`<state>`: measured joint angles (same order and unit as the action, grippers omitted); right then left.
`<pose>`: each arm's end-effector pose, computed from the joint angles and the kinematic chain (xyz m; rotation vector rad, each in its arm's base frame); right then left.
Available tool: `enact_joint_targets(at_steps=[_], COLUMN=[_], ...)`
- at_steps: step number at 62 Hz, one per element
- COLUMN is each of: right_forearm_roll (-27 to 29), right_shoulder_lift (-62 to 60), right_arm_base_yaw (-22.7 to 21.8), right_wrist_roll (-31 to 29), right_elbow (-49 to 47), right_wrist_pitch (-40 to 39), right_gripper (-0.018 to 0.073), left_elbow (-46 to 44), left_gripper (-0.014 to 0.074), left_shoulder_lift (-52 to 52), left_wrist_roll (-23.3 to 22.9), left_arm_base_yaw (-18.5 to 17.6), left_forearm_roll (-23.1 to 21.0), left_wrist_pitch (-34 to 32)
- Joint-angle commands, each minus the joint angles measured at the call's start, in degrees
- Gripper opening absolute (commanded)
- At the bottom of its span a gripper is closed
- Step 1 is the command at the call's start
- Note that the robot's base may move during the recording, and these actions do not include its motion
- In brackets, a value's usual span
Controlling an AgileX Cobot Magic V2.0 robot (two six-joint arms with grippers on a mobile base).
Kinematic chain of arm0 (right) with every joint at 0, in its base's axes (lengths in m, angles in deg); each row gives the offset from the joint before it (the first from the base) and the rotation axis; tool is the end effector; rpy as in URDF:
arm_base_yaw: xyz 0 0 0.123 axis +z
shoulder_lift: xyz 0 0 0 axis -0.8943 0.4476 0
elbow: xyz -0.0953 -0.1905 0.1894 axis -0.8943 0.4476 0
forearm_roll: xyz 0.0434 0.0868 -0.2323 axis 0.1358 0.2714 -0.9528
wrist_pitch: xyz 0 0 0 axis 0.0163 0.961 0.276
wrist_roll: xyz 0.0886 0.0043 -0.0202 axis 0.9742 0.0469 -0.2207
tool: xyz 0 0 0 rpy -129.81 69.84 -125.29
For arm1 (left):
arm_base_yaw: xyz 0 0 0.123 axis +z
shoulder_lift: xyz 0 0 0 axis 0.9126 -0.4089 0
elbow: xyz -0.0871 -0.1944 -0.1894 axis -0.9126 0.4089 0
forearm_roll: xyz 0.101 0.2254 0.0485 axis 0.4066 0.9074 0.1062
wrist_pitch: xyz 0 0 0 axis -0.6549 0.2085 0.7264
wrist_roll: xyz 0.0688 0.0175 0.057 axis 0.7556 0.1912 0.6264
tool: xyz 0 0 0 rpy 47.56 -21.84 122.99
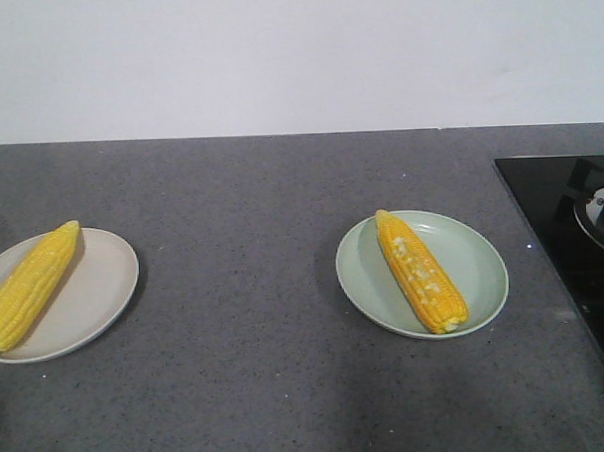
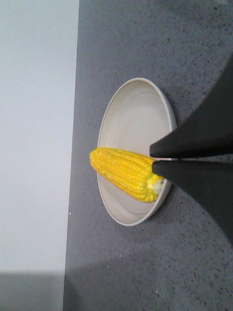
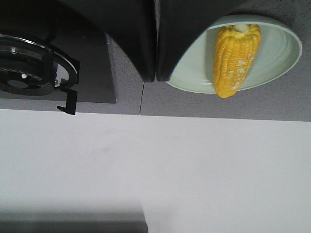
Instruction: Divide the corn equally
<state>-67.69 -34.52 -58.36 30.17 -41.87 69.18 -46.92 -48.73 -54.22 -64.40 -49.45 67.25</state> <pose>0.0563 0.0050 0.2043 -0.1217 1.4949 0.0110 0.0560 0.0007 0.1890 -0.1166 1.6744 -0.0785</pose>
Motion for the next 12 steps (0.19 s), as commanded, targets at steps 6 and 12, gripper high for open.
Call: enact_joint_targets(at_steps=[6,12], right_forearm_roll=[-0.47,-0.47], right_shoulder_lift=[-0.48,-0.48], right_arm_base_yaw=[-0.45,-0.45], right_wrist_roll=[-0.39,-0.39], right_elbow=[1.08,1.08], right_wrist_pitch=[-4.66,-4.66], right_gripper=[-0.0005,-0.0005], left_elbow=[-1.29,-1.29], left_gripper=[-0.0006,-0.0006], left_shoulder_lift=[0.81,0.81], left_wrist_roll=[-0.1,-0.1], left_arm_base_yaw=[-0.01,-0.01], left_forearm_roll=[-0.46,-0.46], left_wrist_pitch=[-4.04,-4.04])
